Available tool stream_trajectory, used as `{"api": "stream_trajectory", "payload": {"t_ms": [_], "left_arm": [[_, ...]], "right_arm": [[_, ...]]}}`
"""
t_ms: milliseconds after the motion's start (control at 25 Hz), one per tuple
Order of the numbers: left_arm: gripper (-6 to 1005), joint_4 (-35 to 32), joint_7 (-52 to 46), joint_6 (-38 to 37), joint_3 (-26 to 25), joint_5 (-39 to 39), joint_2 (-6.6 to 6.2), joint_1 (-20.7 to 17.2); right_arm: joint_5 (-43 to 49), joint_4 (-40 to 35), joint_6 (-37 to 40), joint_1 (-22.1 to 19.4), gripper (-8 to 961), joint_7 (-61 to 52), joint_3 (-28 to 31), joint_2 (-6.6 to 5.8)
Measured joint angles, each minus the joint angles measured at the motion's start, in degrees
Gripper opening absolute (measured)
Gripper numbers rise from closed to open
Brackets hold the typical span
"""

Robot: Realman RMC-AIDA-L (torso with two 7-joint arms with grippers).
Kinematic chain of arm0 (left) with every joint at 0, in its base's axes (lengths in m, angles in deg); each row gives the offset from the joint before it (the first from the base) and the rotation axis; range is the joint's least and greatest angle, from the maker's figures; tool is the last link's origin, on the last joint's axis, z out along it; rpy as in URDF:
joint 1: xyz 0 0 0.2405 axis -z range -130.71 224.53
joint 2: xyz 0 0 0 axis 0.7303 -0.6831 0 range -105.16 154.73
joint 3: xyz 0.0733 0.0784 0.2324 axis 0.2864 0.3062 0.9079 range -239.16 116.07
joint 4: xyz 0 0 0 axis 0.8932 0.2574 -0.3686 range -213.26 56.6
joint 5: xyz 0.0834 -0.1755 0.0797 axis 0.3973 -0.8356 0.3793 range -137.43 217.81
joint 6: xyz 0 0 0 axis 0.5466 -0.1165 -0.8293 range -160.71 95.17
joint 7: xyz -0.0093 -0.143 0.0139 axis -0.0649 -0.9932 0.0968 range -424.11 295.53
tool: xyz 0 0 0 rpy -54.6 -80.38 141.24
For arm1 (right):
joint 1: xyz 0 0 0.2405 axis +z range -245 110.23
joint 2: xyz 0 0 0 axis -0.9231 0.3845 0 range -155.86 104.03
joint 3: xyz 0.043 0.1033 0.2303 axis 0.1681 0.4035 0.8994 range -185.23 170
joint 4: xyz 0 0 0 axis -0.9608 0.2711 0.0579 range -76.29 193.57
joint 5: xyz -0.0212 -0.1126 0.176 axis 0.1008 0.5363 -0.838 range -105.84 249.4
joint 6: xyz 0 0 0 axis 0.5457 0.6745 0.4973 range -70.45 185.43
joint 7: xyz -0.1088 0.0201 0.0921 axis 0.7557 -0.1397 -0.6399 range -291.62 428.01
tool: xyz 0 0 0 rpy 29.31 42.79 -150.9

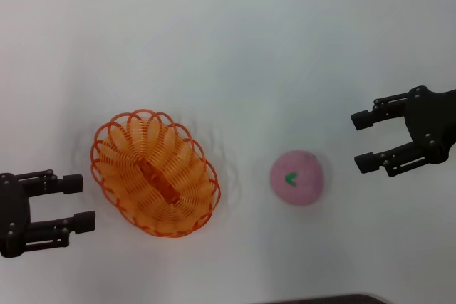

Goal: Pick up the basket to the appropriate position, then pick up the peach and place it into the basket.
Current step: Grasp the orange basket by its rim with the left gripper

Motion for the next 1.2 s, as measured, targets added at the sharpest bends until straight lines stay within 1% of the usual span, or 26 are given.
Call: {"api": "stream_trajectory", "payload": {"t_ms": [200, 1200], "left_arm": [[731, 0.0, -0.3, -0.2, 0.1, 0.0, -0.02, 0.0], [732, 0.0, -0.6, -0.3, 0.4, 0.0, 0.26, 0.4]], "right_arm": [[0.0, -0.1, 0.1, 0.4, 852, -0.4, -1.1, -0.07], [0.0, -0.1, -0.2, 1.1, 854, -0.4, -1.1, 0.18]]}}
